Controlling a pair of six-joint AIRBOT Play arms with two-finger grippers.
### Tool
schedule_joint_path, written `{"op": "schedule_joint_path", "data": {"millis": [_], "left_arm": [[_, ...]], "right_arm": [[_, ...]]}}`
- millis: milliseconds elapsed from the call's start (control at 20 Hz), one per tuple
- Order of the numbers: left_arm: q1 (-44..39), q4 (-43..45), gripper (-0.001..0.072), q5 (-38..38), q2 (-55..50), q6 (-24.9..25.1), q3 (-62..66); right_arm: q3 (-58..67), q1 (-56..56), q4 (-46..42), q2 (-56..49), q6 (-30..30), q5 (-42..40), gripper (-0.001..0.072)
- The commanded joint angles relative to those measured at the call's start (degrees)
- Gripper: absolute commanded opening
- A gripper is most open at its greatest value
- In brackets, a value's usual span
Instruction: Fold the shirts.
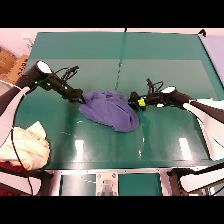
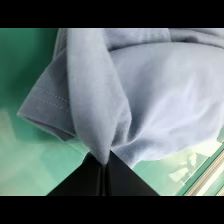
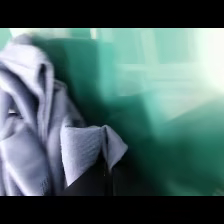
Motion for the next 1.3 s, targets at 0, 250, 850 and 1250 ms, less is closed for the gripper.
{"op": "schedule_joint_path", "data": {"millis": [0, 250, 850, 1250], "left_arm": [[0.04, 1.53, 0.0024, 0.22, 0.04, -0.07, 0.07], [0.04, 7.76, 0.0024, -2.47, 0.04, -1.05, 0.07], [0.07, 18.75, 0.0024, -1.57, 6.62, -3.96, 2.38], [0.04, 22.40, 0.0024, 3.93, 25.64, -8.63, 26.80]], "right_arm": [[3.87, -0.24, 1.27, -1.22, -3.02, 2.71, 0.0021], [5.73, -5.81, -0.17, 2.51, -3.61, 5.55, 0.0019], [7.32, -19.32, -7.98, 16.61, -1.18, 8.96, 0.0019], [13.46, -35.47, -7.96, 40.11, 2.27, 14.60, 0.0020]]}}
